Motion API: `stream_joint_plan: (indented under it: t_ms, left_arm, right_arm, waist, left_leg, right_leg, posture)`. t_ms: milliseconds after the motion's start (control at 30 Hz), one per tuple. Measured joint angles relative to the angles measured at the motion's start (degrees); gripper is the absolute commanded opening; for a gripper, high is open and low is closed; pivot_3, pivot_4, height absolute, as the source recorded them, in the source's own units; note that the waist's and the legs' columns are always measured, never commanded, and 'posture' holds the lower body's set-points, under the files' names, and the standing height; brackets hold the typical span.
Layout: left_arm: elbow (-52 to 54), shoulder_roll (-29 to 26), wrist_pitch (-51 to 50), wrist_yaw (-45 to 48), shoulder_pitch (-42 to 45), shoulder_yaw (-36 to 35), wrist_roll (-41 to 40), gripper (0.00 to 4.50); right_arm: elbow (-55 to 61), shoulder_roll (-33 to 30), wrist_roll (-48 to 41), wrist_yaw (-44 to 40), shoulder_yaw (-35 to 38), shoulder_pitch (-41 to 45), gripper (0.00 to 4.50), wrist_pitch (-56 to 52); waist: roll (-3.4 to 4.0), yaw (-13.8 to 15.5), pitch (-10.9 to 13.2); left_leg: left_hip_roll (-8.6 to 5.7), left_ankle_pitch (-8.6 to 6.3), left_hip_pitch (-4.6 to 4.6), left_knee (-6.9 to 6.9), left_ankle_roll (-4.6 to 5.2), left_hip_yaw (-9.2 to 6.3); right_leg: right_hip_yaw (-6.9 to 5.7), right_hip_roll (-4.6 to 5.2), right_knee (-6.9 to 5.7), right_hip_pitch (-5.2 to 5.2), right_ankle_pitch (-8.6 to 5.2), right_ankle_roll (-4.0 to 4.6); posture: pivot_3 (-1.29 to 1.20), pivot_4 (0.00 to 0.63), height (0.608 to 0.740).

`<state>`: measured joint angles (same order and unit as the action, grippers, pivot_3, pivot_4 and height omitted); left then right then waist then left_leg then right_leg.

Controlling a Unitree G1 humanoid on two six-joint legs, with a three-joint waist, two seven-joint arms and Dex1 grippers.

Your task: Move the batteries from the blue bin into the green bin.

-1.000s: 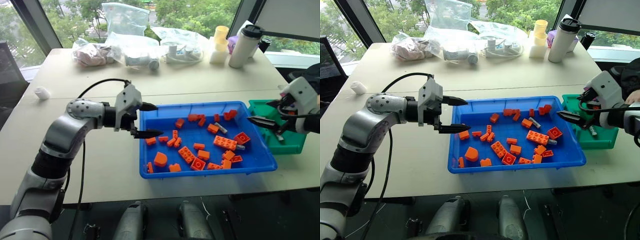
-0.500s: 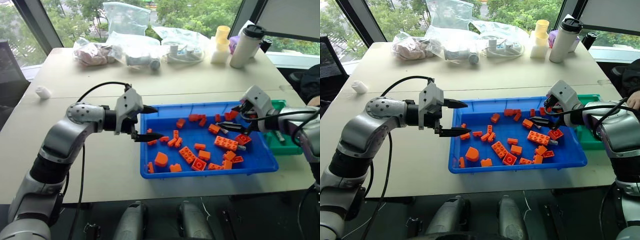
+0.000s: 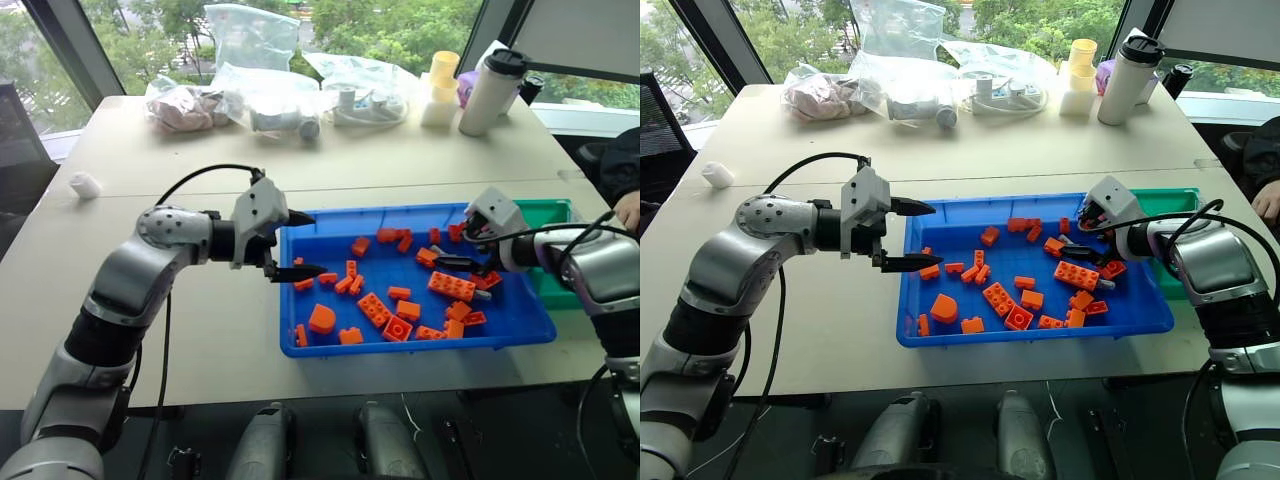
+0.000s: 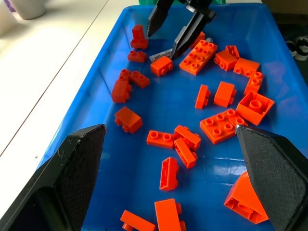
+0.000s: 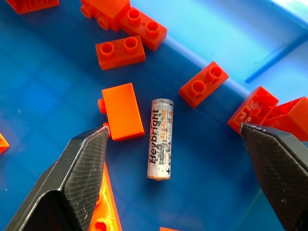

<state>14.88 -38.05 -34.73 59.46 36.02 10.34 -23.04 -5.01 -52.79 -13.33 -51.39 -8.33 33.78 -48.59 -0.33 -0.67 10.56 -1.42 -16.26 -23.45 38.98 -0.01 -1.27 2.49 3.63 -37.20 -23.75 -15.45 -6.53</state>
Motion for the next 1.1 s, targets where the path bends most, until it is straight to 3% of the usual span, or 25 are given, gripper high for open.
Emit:
stream_joint_plan:
  t_ms: [200,233,333,533,833,1100]
  left_arm:
    - [0.1,0.0,0.0,-0.3,0.0,0.0,0.0,4.50]
    - [0.2,0.1,0.0,-0.5,0.0,0.0,0.0,4.50]
    - [0.5,0.5,0.0,-0.9,0.0,0.0,0.0,4.50]
    - [0.5,0.9,0.0,-1.0,0.0,0.1,0.1,4.50]
    - [0.5,0.9,0.0,-1.1,0.0,0.1,0.1,4.50]
    - [-0.8,4.9,-0.6,-1.2,1.6,-0.3,-2.1,4.50]
  right_arm:
    - [-3.3,0.3,2.0,-1.2,-1.5,1.0,4.45,2.7]
    - [-4.3,0.6,2.4,-1.3,-1.8,1.6,4.23,3.2]
    - [-7.8,2.5,4.0,-1.2,-2.6,3.2,3.12,4.7]
    - [-9.1,4.3,5.0,-2.7,-3.9,4.7,0.03,6.3]
    - [-7.4,3.9,5.8,-3.4,-3.1,4.8,0.00,5.2]
    - [-5.2,-1.2,2.9,3.4,12.9,10.6,0.00,-1.8]
  waist:
    - [0.00,0.0,0.0]
    - [0.00,0.0,0.0]
    - [0.00,-0.1,0.0]
    - [0.00,0.2,0.0]
    - [0.00,0.0,0.0]
    - [0.01,0.4,0.0]
  left_leg:
    - [0.00,0.00,0.00,0.00,0.00,0.00]
    - [0.00,0.00,0.00,0.00,0.00,0.00]
    - [0.00,0.00,0.01,0.00,0.00,0.00]
    - [-0.02,0.00,0.00,0.02,0.00,-0.01]
    - [-0.02,0.00,0.00,0.02,0.00,0.00]
    - [-0.03,0.00,-0.01,0.01,-0.01,-0.04]
  right_leg:
    - [0.00,0.00,0.00,0.00,0.00,0.00]
    - [0.00,-0.01,0.00,0.00,0.00,0.00]
    - [0.00,-0.01,0.00,0.00,0.00,0.00]
    - [-0.01,0.01,0.00,0.02,0.00,-0.01]
    - [0.00,0.02,-0.01,-0.01,0.01,-0.01]
    - [-0.01,0.06,0.02,0.01,0.01,-0.01]
  posture:
    - [0.00,0.150,0.740]
    - [0.00,0.150,0.740]
    - [0.00,0.150,0.740]
    - [0.00,0.150,0.740]
    - [0.00,0.150,0.740]
    - [0.00,0.150,0.740]
